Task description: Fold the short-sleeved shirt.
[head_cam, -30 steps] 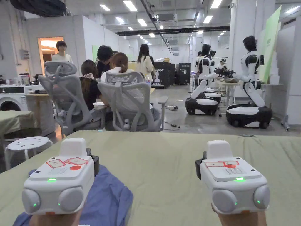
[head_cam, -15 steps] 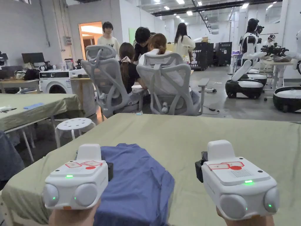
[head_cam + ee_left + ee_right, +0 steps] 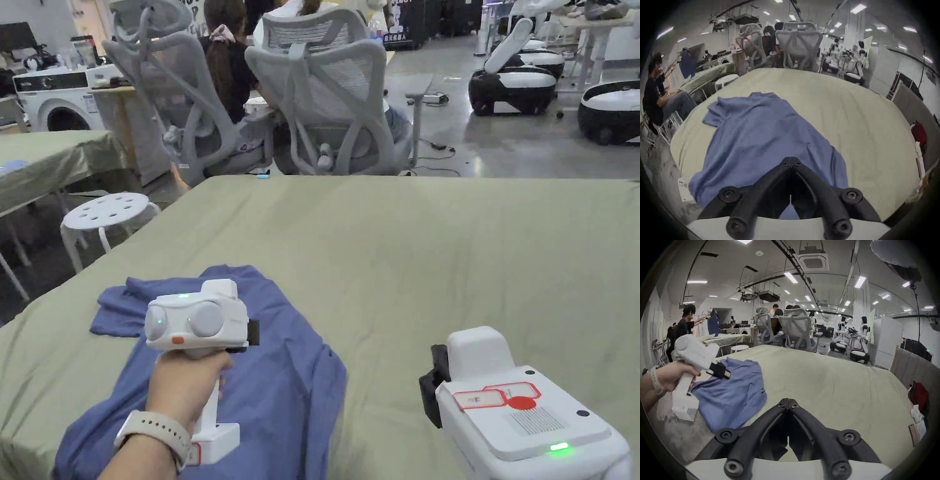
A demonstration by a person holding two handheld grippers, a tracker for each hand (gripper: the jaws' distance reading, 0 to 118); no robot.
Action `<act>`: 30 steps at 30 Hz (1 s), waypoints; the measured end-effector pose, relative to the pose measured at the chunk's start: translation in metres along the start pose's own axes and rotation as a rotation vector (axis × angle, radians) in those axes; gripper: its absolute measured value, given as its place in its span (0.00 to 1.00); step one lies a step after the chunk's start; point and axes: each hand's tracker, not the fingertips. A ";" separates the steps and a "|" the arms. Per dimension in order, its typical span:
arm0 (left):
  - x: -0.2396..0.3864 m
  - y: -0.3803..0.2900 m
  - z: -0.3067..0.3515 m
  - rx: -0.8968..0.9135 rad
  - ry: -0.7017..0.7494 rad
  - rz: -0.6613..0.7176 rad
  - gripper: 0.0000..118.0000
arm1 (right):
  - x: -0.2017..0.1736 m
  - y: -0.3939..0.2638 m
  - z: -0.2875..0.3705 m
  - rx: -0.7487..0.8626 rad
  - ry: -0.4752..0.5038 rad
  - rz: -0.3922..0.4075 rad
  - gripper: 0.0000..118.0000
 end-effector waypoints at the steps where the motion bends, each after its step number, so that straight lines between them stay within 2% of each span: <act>1: 0.002 0.012 -0.015 -0.004 0.004 -0.002 0.05 | 0.004 0.000 -0.009 -0.009 -0.001 -0.004 0.00; 2: 0.004 0.024 -0.032 -0.018 0.000 0.000 0.23 | 0.010 -0.002 -0.015 -0.020 -0.005 -0.007 0.00; 3: 0.006 0.032 -0.048 -0.049 -0.004 0.005 0.63 | 0.014 -0.004 -0.022 -0.031 -0.008 -0.009 0.00; 4: 0.009 0.040 -0.065 -0.097 0.003 0.007 0.88 | 0.018 -0.006 -0.029 -0.046 -0.012 -0.011 0.00; 5: 0.012 0.044 -0.081 -0.114 0.007 0.012 1.00 | 0.022 -0.011 -0.036 -0.056 -0.017 -0.011 0.00; 6: 0.016 0.047 -0.093 -0.108 0.012 0.006 0.97 | 0.026 -0.015 -0.040 -0.063 -0.023 -0.013 0.00; 8: 0.019 0.045 -0.128 -0.201 -0.023 -0.007 0.81 | 0.035 -0.025 -0.050 -0.090 -0.034 -0.028 0.00; 10: 0.017 0.032 -0.155 -0.351 -0.048 0.010 0.48 | 0.043 -0.035 -0.056 -0.113 -0.045 -0.040 0.00; 11: 0.016 0.024 -0.159 -0.338 0.016 -0.028 0.48 | 0.048 -0.039 -0.058 -0.127 -0.057 -0.042 0.00; 12: 0.014 0.028 -0.151 -0.285 -0.047 -0.018 0.47 | 0.053 -0.042 -0.058 -0.138 -0.065 -0.043 0.00; 13: 0.014 0.033 -0.149 -0.314 -0.033 0.028 0.40 | 0.057 -0.044 -0.058 -0.144 -0.072 -0.048 0.00; 14: 0.015 0.036 -0.143 -0.304 -0.033 0.007 0.15 | 0.061 -0.046 -0.056 -0.144 -0.080 -0.058 0.00; 15: 0.014 0.036 -0.138 -0.283 -0.039 -0.054 0.00 | 0.065 -0.047 -0.055 -0.143 -0.087 -0.072 0.00; 19: 0.015 0.042 -0.105 -0.229 -0.055 -0.001 0.00 | 0.078 -0.043 -0.043 -0.136 -0.113 -0.097 0.00; 24: 0.071 0.084 -0.055 -0.074 -0.143 -0.113 0.00 | 0.099 -0.035 -0.014 -0.113 -0.168 -0.108 0.00; 30: 0.208 0.111 0.015 0.094 -0.472 -0.223 0.00 | 0.137 -0.025 0.041 -0.060 -0.289 -0.138 0.00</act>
